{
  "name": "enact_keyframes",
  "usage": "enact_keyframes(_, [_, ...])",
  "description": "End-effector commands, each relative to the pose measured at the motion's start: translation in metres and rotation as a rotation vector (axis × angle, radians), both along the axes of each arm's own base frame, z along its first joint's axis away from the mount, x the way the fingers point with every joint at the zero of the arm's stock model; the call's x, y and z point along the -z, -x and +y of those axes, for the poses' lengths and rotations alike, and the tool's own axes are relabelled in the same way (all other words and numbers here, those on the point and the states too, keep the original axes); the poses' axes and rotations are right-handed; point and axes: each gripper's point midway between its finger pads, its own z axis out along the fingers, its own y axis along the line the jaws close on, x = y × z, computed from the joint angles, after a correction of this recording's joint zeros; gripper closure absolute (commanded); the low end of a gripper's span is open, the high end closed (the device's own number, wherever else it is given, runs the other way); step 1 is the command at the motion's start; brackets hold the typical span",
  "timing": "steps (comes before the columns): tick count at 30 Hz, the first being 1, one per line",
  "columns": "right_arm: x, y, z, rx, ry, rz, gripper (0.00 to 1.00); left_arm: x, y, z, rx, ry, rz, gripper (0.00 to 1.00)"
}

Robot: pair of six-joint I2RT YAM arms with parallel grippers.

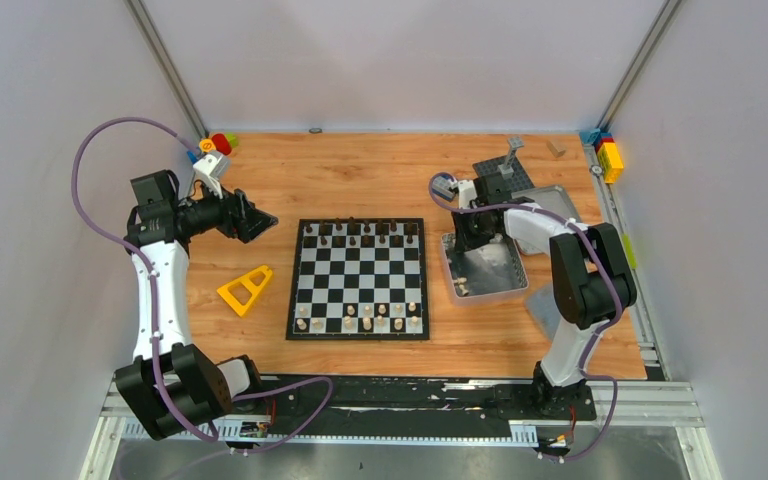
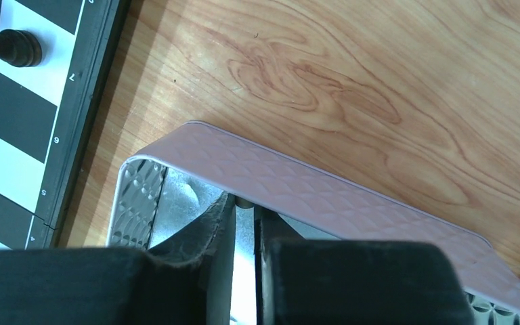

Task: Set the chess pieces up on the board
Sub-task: Pick up the chess piece from the storage box, then place the chess piece on the chessboard.

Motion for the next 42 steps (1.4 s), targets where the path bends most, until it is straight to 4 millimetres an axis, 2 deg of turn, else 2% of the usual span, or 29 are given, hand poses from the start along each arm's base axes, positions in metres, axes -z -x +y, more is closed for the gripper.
enact_keyframes(1, [-0.014, -0.016, 0.002, 0.0, 0.008, -0.07, 0.94, -0.007, 0.001, -0.006, 0.033, 0.009, -0.035, 0.11])
enact_keyframes(4, [-0.025, -0.015, 0.0, -0.017, 0.013, -0.101, 0.99, -0.008, 0.004, -0.009, 0.049, -0.01, -0.058, 0.11])
enact_keyframes(8, [-0.04, -0.006, 0.002, -0.073, -0.006, -0.127, 1.0, -0.008, 0.007, -0.019, 0.088, -0.048, -0.088, 0.11])
enact_keyframes(16, [-0.076, 0.031, 0.01, -0.242, -0.077, -0.15, 1.0, -0.001, 0.013, -0.068, 0.255, -0.108, -0.105, 0.11])
enact_keyframes(19, [-0.1, 0.046, 0.024, -0.319, -0.171, -0.175, 1.0, -0.002, 0.011, -0.088, 0.315, -0.098, -0.118, 0.11])
enact_keyframes(20, [-0.109, 0.051, 0.031, -0.347, -0.216, -0.182, 1.0, -0.004, 0.016, -0.105, 0.369, -0.087, -0.121, 0.11])
enact_keyframes(24, [-0.146, 0.064, 0.059, -0.443, -0.363, -0.199, 1.0, -0.011, 0.019, -0.147, 0.503, -0.049, -0.131, 0.11])
enact_keyframes(25, [-0.155, 0.065, 0.065, -0.465, -0.39, -0.205, 1.0, -0.007, 0.018, -0.154, 0.526, -0.041, -0.112, 0.12])
enact_keyframes(26, [-0.163, 0.067, 0.07, -0.486, -0.416, -0.211, 1.0, -0.013, 0.022, -0.167, 0.569, -0.031, -0.12, 0.12])
enact_keyframes(30, [-0.191, 0.076, 0.092, -0.579, -0.546, -0.199, 1.0, -0.016, 0.028, -0.198, 0.697, -0.015, -0.154, 0.17])
enact_keyframes(35, [-0.207, 0.089, 0.113, -0.67, -0.64, -0.145, 1.0, -0.014, 0.04, -0.225, 0.837, -0.056, -0.299, 0.17])
enact_keyframes(42, [-0.211, 0.112, 0.137, -0.763, -0.686, -0.071, 1.0, -0.009, 0.045, -0.238, 0.934, -0.147, -0.504, 0.14])
